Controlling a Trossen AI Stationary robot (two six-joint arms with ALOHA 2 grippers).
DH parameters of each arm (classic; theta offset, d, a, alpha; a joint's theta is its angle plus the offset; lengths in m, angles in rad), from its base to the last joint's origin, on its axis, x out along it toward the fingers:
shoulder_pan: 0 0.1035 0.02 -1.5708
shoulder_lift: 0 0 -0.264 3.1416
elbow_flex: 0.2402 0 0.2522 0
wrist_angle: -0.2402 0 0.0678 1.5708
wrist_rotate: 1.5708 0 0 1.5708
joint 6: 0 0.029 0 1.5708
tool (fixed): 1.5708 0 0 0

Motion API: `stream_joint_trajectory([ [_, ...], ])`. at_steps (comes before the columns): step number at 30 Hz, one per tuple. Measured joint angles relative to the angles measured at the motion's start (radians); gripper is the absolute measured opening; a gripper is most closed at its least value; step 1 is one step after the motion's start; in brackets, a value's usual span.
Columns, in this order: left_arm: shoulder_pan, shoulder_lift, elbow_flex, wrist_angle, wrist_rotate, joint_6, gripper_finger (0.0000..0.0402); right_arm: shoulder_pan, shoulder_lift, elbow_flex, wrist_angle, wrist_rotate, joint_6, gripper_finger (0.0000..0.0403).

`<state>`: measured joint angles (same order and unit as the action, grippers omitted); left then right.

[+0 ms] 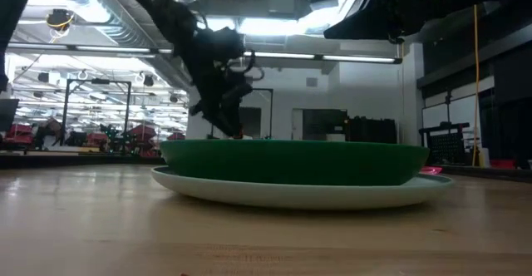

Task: Stack plastic plates
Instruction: Stack the green transparent plate on top of the green transparent plate

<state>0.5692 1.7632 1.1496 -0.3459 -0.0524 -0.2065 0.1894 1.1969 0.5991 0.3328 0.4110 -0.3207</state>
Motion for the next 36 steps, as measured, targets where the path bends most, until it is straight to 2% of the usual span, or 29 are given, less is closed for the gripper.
stream_joint_trajectory([
  [7, 0.090, 0.084, 0.000, 0.023, 0.083, -0.063, 0.0118, 0.000, 0.000, 0.000, 0.000, 0.000, 0.000, 0.0147],
  [15, 0.143, 0.134, -0.001, 0.155, 0.227, -0.125, 0.0118, 0.000, 0.000, 0.000, 0.000, 0.000, -0.001, 0.0147],
  [27, 0.157, 0.197, -0.001, 0.195, 0.198, -0.150, 0.0118, 0.000, 0.000, 0.000, 0.001, -0.004, -0.001, 0.0147],
  [36, 0.152, 0.212, -0.001, 0.243, 0.227, -0.151, 0.0118, 0.000, 0.000, 0.000, 0.001, -0.009, -0.002, 0.0147],
])
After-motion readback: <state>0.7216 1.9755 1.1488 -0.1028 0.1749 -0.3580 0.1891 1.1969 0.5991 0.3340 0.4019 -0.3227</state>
